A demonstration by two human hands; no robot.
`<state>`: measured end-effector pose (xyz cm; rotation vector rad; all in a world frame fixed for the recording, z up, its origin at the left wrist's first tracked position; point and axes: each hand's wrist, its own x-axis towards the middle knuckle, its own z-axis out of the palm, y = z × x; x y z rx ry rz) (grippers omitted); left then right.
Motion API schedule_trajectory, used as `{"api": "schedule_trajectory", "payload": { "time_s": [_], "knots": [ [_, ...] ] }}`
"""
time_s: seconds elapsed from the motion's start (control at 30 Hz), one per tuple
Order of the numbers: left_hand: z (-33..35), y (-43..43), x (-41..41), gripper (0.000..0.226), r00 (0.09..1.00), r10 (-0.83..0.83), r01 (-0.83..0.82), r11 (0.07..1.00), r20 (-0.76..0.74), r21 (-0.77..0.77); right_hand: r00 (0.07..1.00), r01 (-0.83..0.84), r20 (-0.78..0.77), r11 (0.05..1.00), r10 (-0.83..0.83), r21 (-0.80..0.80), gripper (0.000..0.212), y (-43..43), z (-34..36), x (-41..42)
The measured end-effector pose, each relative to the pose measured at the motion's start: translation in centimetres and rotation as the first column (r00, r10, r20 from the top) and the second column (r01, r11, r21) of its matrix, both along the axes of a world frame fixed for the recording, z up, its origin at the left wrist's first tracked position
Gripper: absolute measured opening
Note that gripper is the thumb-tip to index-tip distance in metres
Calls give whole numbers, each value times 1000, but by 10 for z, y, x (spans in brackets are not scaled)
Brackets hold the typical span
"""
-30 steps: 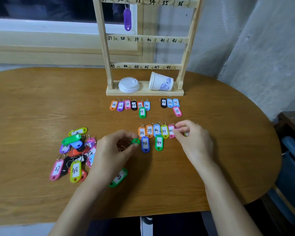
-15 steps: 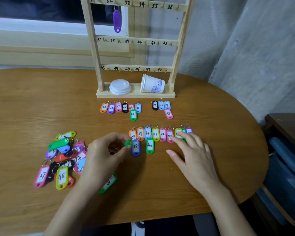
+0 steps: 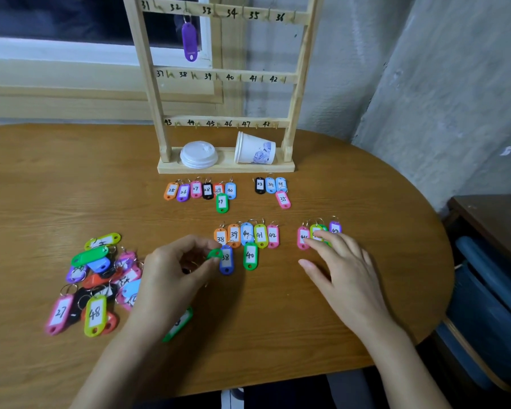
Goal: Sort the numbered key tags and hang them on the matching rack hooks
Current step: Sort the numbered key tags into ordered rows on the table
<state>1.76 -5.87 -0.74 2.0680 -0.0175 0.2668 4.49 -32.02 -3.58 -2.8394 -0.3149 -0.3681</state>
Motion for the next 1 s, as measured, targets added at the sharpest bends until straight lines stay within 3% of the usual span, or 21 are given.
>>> {"api": "schedule_trajectory", "payload": {
  "time_s": [0.1, 0.2, 0.33, 0.57, 0.83, 1.0],
  "knots": [
    [0, 0, -1, 21, 1000, -8, 8, 1000, 4, -2, 992, 93, 78, 991, -101, 100, 39, -11, -2, 2],
    [-2, 0, -1, 21, 1000, -7, 7, 1000, 2, -17, 983, 163, 67, 981, -171, 104, 47, -23, -2, 4],
    [-3, -1, 0, 22, 1000, -15, 15, 1000, -9, -17, 989, 142, -33, 990, -141, 22, 60, -30, -4, 5],
    [-3, -6, 0, 24, 1000, -6, 6, 1000, -8, -29, 988, 150, -49, 986, -147, 68, 52, -39, -3, 7],
    [-2, -6, 0, 23, 1000, -20, 20, 1000, -13, -15, 982, 138, 107, 982, -153, 131, 37, -40, -7, -4],
    [-1, -6, 0, 25, 1000, -26, 26, 1000, -7, -13, 981, 153, 100, 979, -166, 133, 40, -40, -4, -7]
  ]
}}
